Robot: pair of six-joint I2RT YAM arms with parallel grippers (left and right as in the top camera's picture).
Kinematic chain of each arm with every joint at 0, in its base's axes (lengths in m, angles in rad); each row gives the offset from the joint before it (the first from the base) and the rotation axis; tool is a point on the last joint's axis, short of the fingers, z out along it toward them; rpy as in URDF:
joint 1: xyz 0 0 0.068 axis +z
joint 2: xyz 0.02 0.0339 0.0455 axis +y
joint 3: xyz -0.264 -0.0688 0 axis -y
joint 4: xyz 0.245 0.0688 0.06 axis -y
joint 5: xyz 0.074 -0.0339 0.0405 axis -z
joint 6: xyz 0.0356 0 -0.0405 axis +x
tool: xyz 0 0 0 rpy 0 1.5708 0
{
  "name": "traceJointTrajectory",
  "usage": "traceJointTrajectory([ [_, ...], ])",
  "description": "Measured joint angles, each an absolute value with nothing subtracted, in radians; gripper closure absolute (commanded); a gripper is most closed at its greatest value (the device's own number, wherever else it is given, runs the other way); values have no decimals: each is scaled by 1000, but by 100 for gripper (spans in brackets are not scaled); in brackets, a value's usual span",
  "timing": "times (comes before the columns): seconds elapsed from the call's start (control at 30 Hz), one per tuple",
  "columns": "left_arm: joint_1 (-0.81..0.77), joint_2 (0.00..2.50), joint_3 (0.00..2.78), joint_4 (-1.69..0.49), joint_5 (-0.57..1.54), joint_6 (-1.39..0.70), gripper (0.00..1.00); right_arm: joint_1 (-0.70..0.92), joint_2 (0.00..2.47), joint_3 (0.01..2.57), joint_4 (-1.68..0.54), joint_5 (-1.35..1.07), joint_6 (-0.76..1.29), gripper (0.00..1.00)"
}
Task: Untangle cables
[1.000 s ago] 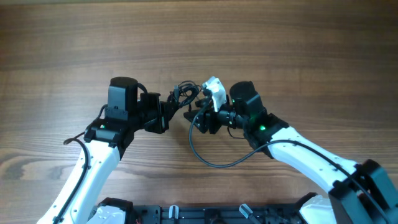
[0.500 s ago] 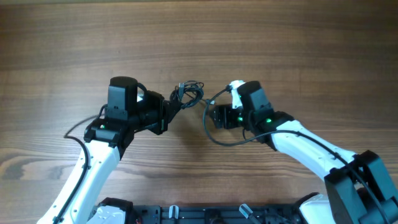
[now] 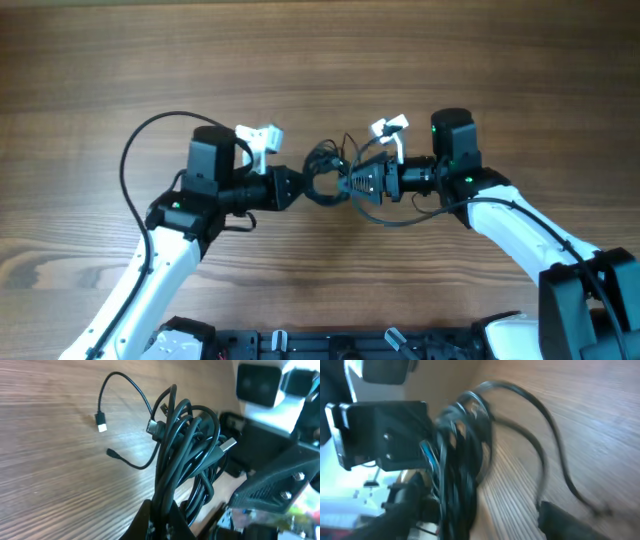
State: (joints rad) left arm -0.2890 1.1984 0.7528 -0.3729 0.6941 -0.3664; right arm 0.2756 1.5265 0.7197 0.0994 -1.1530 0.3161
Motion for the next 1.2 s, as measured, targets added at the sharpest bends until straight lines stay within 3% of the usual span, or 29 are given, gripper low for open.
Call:
traceJointTrajectory([
  [0.03, -303, 1198, 753, -374, 695, -353, 80, 281, 1526, 720, 121, -1161, 324, 96],
  [0.07, -315, 1198, 753, -374, 694, -340, 71, 284, 1526, 719, 130, -1165, 335, 96],
  [0.13, -326, 1198, 753, -373, 694, -330, 23, 286, 1526, 719, 135, -1157, 374, 96],
  [0.17, -326, 1198, 753, -372, 694, -323, 10, 286, 1526, 719, 136, -1132, 414, 96],
  [0.23, -326, 1198, 753, -373, 678, -356, 8, 286, 1526, 719, 149, -1024, 551, 96],
  [0.37, -326, 1198, 754, -373, 582, -553, 19, 307, 1526, 715, 286, -808, 872, 96],
  [0.5, -327, 1199, 754, -373, 469, -825, 25, 443, 1526, 715, 327, -625, 1144, 96],
  [0.6, -327, 1216, 755, -371, 386, -1001, 40, 556, 1526, 715, 328, -527, 1250, 96],
  [0.63, -327, 1228, 755, -371, 355, -1045, 57, 591, 1526, 715, 328, -497, 1283, 96],
  [0.67, -327, 1242, 755, -369, 324, -1103, 84, 617, 1526, 715, 326, -462, 1316, 95],
  [0.7, -327, 1243, 755, -368, 315, -1122, 96, 617, 1526, 715, 326, -454, 1325, 93],
  [0.93, -310, 1250, 755, -349, 263, -1074, 96, 505, 1526, 715, 295, -513, 1213, 40],
  [0.97, -290, 1250, 755, -346, 265, -1016, 96, 457, 1526, 715, 279, -556, 1156, 13],
  [1.0, -270, 1250, 755, -339, 283, -963, 96, 407, 1526, 716, 249, -596, 1095, 0],
  [1.1, -205, 1249, 755, -278, 394, -749, 96, 272, 1526, 717, 109, -702, 1007, 0],
  [1.2, -182, 1246, 755, -222, 567, -515, 96, 231, 1526, 717, 67, -811, 1053, 0],
])
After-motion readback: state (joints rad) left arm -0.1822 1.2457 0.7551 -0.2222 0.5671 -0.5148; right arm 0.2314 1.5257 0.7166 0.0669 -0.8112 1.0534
